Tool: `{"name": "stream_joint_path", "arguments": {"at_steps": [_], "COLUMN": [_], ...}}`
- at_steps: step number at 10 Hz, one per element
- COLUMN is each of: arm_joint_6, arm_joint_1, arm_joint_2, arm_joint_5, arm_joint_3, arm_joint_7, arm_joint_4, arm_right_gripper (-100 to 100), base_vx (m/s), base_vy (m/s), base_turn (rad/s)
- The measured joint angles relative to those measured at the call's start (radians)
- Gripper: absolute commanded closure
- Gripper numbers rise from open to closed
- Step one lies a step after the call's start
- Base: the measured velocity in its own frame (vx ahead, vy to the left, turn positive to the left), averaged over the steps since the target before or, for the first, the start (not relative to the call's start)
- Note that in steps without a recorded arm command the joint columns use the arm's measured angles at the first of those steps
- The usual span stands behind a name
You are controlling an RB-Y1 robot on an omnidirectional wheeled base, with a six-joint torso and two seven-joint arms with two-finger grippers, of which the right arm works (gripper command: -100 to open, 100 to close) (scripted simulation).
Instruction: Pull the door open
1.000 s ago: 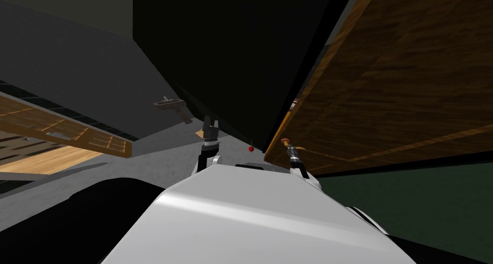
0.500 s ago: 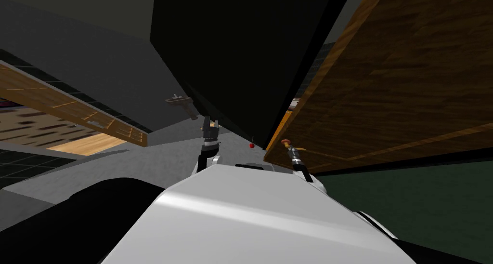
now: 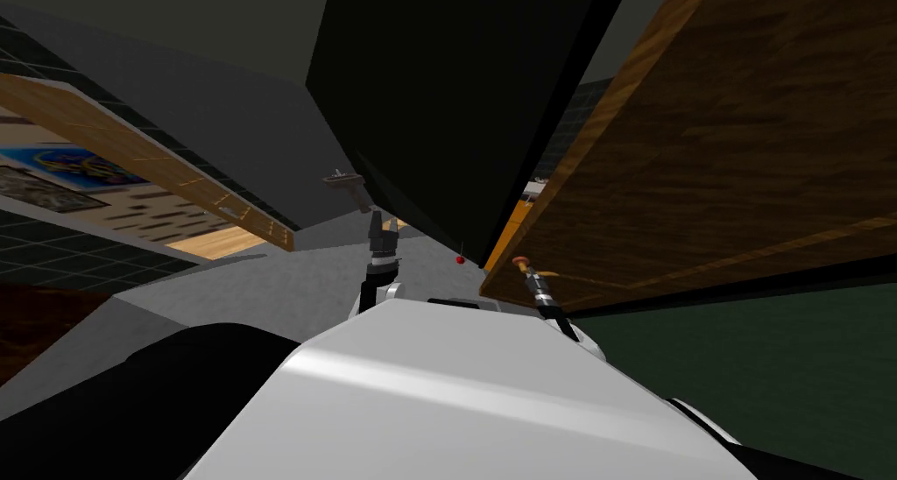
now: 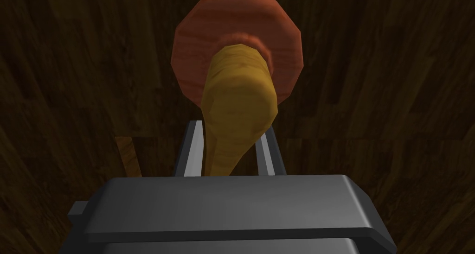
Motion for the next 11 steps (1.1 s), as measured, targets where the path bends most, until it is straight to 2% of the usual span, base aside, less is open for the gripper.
{"name": "stream_joint_path", "arguments": {"at_steps": [6,7,8,11], "arm_joint_6": [-0.085,-0.087,-0.094,-0.151], "arm_joint_1": [0.056,0.058,0.07,0.087], "arm_joint_2": [-0.06,-0.058,-0.066,-0.087], "arm_joint_5": [-0.013,-0.013,-0.018,-0.027], "arm_joint_3": [0.062,0.066,0.072,0.1], "arm_joint_7": [-0.045,-0.046,-0.048,-0.063], "arm_joint_4": [-0.008,-0.006,-0.012,0.008], "arm_right_gripper": [100,100,100,100], "base_vx": [-0.161,-0.134,-0.181,-0.186], "base_vy": [-0.045,-0.05,-0.059,-0.067], "base_turn": [0.101,0.159,0.157,0.159]}}
